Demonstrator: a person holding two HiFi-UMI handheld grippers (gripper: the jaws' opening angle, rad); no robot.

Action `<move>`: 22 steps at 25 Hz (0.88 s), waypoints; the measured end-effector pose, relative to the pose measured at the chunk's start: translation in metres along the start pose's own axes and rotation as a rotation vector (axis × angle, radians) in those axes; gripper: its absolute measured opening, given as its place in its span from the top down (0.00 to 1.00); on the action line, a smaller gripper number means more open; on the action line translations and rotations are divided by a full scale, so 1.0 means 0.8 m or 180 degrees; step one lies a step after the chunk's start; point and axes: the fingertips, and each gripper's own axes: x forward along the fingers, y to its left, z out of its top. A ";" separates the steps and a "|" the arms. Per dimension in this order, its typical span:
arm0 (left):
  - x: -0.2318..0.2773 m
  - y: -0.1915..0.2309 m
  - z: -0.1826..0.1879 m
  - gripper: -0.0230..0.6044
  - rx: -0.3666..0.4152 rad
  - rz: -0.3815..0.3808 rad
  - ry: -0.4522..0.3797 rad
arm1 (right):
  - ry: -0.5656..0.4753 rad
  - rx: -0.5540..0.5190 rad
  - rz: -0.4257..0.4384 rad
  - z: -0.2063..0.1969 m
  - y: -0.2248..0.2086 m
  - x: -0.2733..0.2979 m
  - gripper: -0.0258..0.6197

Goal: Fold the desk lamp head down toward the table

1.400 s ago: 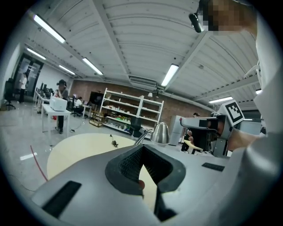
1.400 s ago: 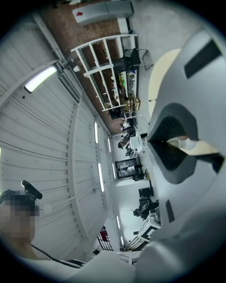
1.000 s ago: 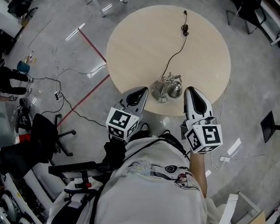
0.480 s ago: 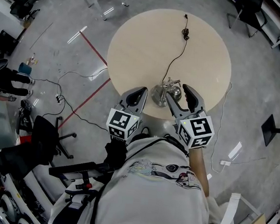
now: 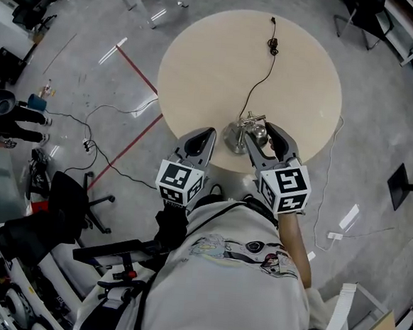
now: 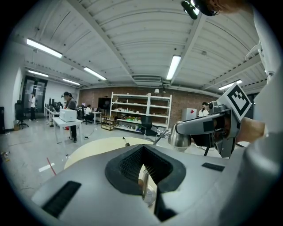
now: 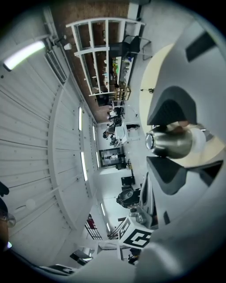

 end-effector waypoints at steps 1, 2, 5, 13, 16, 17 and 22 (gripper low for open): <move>-0.001 0.000 -0.002 0.96 -0.0006 0.0001 0.0006 | 0.0006 -0.0001 0.0000 -0.001 0.001 -0.001 0.61; -0.001 -0.001 -0.003 0.96 -0.0009 0.0001 0.0012 | 0.0010 -0.0003 -0.0002 -0.003 0.001 -0.002 0.61; 0.000 -0.002 -0.005 0.96 -0.0013 -0.0013 0.0035 | 0.0008 0.0003 -0.0003 -0.007 0.001 -0.006 0.61; 0.002 -0.005 -0.013 0.96 -0.0012 -0.0045 0.0086 | 0.0066 -0.0023 -0.0022 -0.021 0.004 -0.014 0.61; 0.003 -0.006 -0.014 0.96 -0.0013 -0.0061 0.0099 | 0.0094 -0.0033 -0.0025 -0.025 0.004 -0.016 0.61; 0.003 -0.007 -0.015 0.96 -0.0014 -0.0065 0.0102 | 0.0107 -0.0036 -0.0024 -0.027 0.005 -0.018 0.61; 0.007 -0.009 -0.017 0.96 -0.0019 -0.0081 0.0121 | 0.0198 -0.0021 -0.0032 -0.044 0.006 -0.027 0.61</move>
